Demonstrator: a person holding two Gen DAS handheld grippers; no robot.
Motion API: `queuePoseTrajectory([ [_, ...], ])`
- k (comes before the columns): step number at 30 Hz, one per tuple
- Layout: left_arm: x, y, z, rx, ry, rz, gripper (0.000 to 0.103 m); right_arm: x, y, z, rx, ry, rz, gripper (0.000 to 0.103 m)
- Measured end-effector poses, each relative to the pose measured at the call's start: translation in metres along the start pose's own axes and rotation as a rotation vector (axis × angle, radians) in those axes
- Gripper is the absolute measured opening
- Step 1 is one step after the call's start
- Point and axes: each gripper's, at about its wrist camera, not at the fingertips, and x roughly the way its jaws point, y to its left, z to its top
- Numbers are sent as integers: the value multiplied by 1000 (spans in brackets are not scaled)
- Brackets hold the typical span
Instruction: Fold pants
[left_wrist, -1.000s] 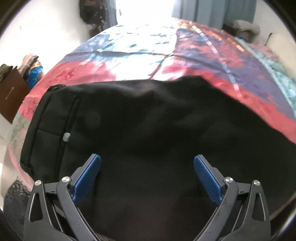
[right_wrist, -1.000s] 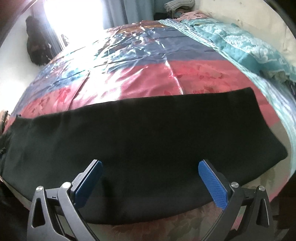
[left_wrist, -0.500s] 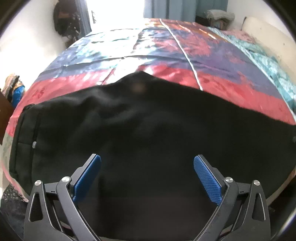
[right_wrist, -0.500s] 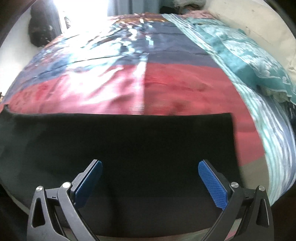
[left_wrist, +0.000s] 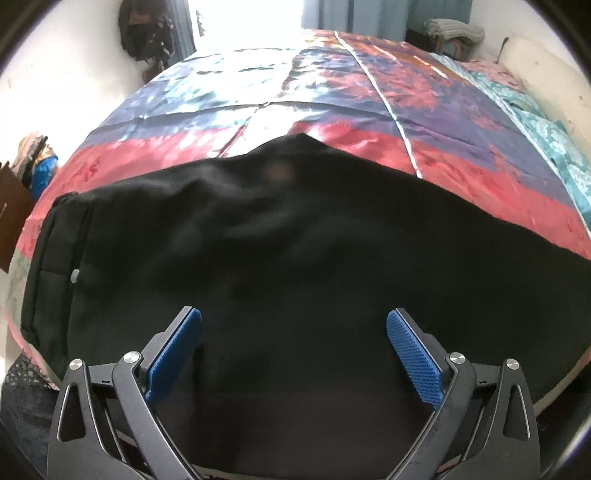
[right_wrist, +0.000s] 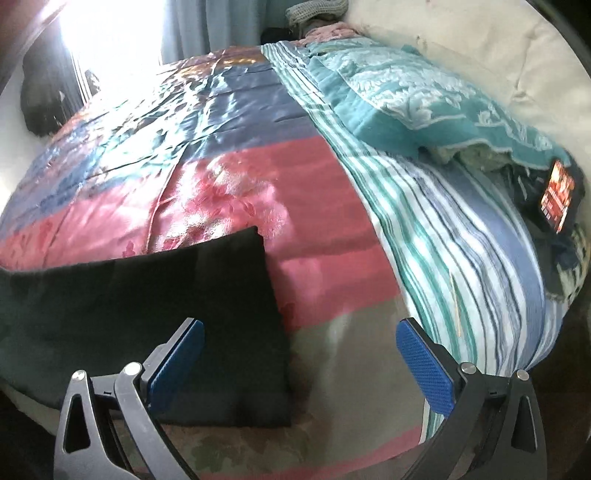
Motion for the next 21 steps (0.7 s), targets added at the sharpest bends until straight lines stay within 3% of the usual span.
queuePoseTrajectory([
  [6, -4, 0, 2, 2, -5, 7, 101, -3, -9, 5, 24, -22, 74, 103],
  [14, -2, 3, 3, -21, 9, 22, 101, 2, -26, 38, 73, -40, 246, 102],
  [19, -1, 3, 2, -11, 15, 33, 101, 35, -44, 46, 174, 85, 406, 76],
  [21, 1, 3, 2, -11, 23, 35, 101, 44, -37, 47, 163, 115, 454, 73],
])
